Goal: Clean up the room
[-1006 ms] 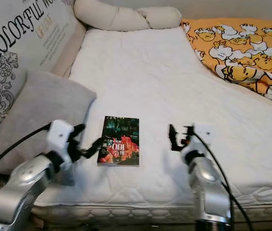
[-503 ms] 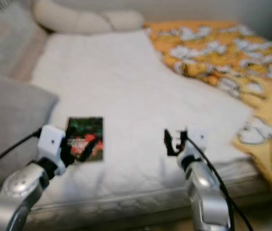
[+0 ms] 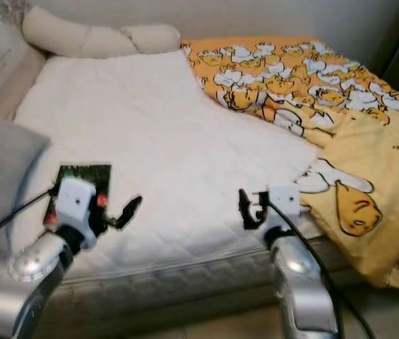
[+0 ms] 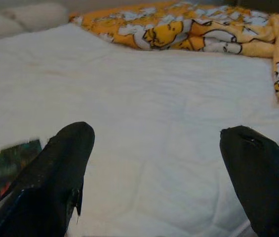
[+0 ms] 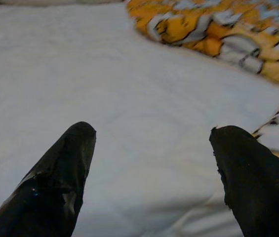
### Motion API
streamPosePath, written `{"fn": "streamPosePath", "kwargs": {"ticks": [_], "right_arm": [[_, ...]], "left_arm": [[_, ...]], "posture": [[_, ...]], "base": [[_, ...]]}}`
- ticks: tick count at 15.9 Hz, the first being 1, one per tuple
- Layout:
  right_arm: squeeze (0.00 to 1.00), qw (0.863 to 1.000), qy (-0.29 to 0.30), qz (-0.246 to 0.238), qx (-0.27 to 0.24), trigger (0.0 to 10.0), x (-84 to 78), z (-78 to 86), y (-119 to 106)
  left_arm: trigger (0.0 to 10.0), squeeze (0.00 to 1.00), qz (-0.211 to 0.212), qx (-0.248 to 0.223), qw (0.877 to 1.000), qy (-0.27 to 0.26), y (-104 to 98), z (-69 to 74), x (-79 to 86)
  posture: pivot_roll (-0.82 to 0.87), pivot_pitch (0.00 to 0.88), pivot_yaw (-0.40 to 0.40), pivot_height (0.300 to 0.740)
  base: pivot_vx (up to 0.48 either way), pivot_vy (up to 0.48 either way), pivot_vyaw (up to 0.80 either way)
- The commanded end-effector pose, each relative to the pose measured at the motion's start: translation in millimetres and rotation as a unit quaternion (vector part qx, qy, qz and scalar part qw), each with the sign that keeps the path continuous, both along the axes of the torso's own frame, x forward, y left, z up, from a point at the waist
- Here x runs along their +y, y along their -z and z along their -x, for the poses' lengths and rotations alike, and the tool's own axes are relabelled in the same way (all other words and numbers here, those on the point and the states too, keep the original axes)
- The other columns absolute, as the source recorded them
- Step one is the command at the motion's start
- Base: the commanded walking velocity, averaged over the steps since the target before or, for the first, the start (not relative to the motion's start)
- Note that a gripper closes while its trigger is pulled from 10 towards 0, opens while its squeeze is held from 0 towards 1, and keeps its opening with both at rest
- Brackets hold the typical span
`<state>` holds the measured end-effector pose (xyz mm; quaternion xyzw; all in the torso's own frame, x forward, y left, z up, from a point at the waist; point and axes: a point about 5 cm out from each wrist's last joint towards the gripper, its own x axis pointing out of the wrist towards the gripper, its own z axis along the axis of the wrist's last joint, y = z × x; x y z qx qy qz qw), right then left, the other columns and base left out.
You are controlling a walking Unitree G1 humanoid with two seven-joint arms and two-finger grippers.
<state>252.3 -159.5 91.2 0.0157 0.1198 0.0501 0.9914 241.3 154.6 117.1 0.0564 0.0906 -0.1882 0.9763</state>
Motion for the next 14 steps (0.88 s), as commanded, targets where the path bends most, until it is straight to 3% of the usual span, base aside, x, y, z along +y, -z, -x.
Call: {"fn": "streamPosePath", "kwargs": {"ticks": [1,6,9,12,14], "right_arm": [[0.00,1.000,-0.001,0.002,-0.006,10.0,0.6,-1.6,-4.0],[0.00,1.000,-0.001,-0.003,-0.009,10.0,0.2,-1.8,-5.8],[0.00,1.000,-0.009,-0.011,-0.007,10.0,3.1,-3.2,-5.3],[0.00,1.000,-0.012,-0.014,-0.006,10.0,3.4,-3.5,-4.7],[0.00,1.000,-0.012,-0.014,-0.006,10.0,3.2,-2.4,-3.9]], "left_arm": [[10.0,0.00,-0.011,-0.010,1.000,-0.011,-0.7,-1.5,2.8],[10.0,0.00,-0.017,-0.039,0.997,-0.062,-5.5,-9.2,11.2],[10.0,0.00,0.004,-0.035,0.998,-0.047,-6.1,-7.6,8.0],[10.0,0.00,0.003,-0.033,0.999,-0.039,-4.6,-7.3,5.5],[10.0,0.00,0.003,-0.028,0.999,-0.025,-3.3,-5.8,3.5]], "posture": [[0.02,0.000,0.004,0.740],[0.01,0.000,-0.005,0.740],[0.01,0.000,-0.008,0.740],[0.01,0.000,-0.010,0.740],[0.01,0.000,-0.010,0.740]], "base": [[0.000,-0.379,0.00],[0.000,0.000,0.00],[0.082,0.000,0.00],[0.264,0.000,-0.76],[0.266,0.000,0.00]]}}
